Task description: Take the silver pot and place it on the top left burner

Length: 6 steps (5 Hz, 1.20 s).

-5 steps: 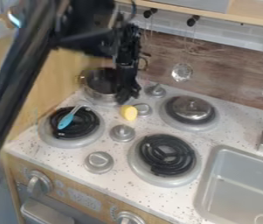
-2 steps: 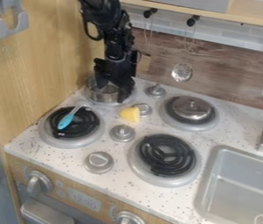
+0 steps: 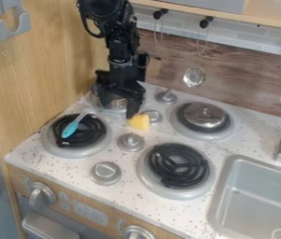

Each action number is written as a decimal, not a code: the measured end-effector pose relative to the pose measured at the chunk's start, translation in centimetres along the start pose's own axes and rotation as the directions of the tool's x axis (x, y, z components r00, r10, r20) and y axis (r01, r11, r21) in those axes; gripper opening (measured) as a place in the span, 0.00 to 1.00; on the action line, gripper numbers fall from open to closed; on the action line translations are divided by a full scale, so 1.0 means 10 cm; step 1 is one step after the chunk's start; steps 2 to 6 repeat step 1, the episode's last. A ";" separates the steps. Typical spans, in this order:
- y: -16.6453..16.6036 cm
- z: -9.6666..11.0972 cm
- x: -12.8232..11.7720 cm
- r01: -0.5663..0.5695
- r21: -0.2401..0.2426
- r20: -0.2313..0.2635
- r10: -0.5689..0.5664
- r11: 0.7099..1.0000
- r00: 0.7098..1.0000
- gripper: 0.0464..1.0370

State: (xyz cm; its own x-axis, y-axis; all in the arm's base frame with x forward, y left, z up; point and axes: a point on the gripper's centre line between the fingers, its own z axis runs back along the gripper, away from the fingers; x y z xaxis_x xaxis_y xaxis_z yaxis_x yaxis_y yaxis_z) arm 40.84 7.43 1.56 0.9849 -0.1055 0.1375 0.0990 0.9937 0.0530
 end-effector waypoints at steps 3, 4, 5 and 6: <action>-0.07 -0.07 -0.14 -0.022 -0.033 -0.050 0.020 0.999 0.999 0.96; -0.07 -0.07 -0.14 -0.022 -0.033 -0.050 0.020 0.999 0.999 0.96; -0.07 -0.07 -0.14 -0.022 -0.033 -0.050 0.020 0.999 0.999 0.96; -0.07 -0.07 -0.14 -0.022 -0.033 -0.050 0.020 0.999 0.999 0.96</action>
